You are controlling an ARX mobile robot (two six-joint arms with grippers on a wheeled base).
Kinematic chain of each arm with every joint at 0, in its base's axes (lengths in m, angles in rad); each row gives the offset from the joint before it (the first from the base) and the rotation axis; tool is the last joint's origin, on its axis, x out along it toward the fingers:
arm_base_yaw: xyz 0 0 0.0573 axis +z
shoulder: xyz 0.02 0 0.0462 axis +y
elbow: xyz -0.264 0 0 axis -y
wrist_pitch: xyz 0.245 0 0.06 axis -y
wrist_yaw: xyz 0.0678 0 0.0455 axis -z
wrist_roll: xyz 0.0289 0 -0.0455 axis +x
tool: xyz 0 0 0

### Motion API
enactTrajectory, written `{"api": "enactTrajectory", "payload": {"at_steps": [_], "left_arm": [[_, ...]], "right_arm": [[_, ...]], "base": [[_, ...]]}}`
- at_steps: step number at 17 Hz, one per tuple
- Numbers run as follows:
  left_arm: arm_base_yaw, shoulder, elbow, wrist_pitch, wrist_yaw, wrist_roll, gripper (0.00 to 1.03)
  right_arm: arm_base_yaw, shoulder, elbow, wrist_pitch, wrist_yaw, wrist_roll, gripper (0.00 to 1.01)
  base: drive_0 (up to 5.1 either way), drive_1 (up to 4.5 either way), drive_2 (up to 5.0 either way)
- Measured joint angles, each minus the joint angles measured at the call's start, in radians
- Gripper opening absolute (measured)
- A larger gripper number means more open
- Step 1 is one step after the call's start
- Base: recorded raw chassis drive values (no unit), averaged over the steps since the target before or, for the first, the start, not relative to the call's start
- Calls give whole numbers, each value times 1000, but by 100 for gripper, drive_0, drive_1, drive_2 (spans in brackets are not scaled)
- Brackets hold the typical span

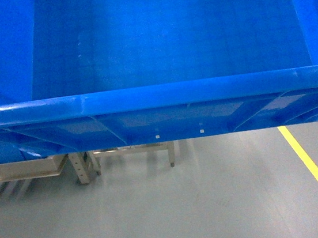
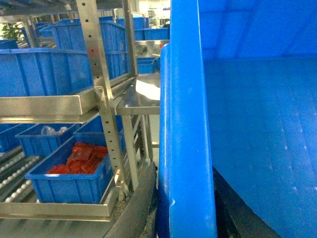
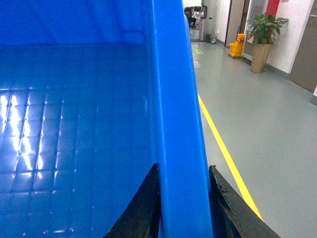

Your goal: Place box next to blue box on left shelf

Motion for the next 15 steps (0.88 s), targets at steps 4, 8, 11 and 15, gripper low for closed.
{"api": "enactTrajectory", "payload": {"at_steps": [4, 8, 11, 15], "left_arm": [[0, 0, 0, -1, -1, 0, 18], [0, 1, 0, -7, 3, 0, 18], [-2, 0, 0, 7, 0, 1, 18], [0, 0, 0, -1, 0, 0, 18]], "right_arm": [[0, 0, 0, 3, 0, 0, 20], [0, 0, 0, 0, -1, 0, 20], [-1, 0, 0, 4, 1, 0, 20], [0, 0, 0, 2, 1, 0, 20]], "base": [[-5, 404, -415], [-2, 101, -105], [-439, 227, 227], [-482, 259, 259]]}}
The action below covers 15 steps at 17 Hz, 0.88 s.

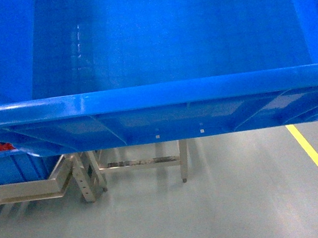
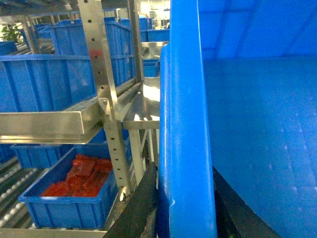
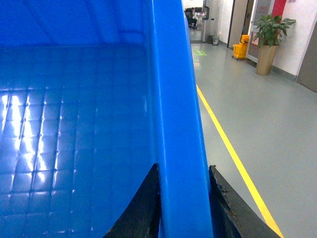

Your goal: Place box next to blue box on left shelf

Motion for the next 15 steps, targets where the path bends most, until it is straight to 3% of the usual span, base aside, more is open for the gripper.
{"api": "enactTrajectory", "payload": {"at_steps": [15], "left_arm": [[0, -1, 0, 3, 0, 1, 18]], "right_arm": [[0, 0, 0, 2, -2, 0, 20]], "base": [[-502, 243, 243]]}}
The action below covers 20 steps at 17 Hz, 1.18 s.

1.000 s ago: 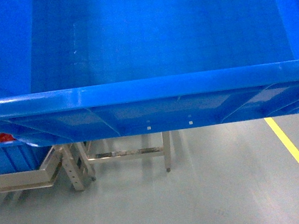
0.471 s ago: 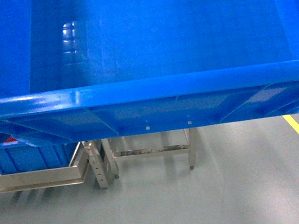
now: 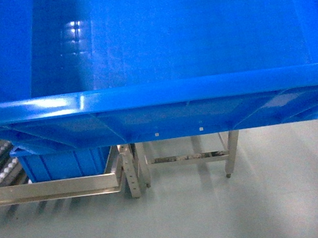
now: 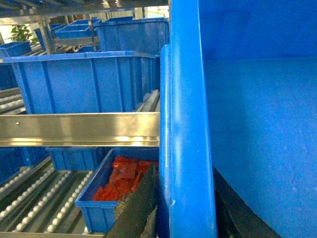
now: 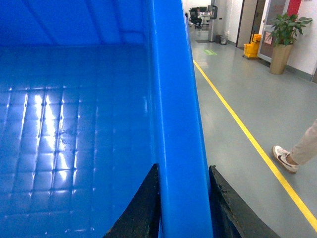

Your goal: Place box next to blue box on left shelf

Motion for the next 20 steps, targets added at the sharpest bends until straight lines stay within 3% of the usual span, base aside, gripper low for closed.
{"api": "enactTrajectory", "payload": {"at_steps": [20], "left_arm": [[-1, 0, 0, -2, -2, 0, 18]], "right_arm": [[0, 0, 0, -2, 0, 0, 20]], "base": [[-504, 242, 242]]}}
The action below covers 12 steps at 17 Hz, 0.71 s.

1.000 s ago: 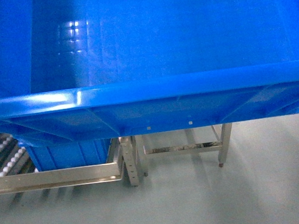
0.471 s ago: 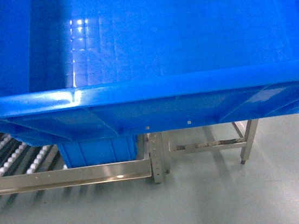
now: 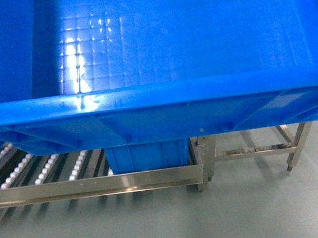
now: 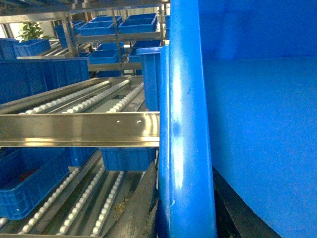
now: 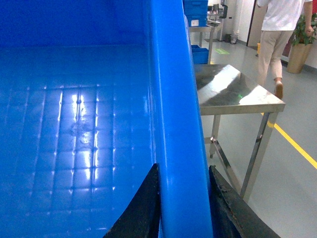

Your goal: Place box next to blue box on left shelf

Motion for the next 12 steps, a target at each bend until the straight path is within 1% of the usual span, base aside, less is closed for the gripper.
{"api": "enactTrajectory", "payload": {"at_steps": [12], "left_arm": [[1, 0, 0, 4, 0, 0, 18]], "right_arm": [[0, 0, 0, 1, 0, 0, 20]], "base": [[-504, 242, 242]]}}
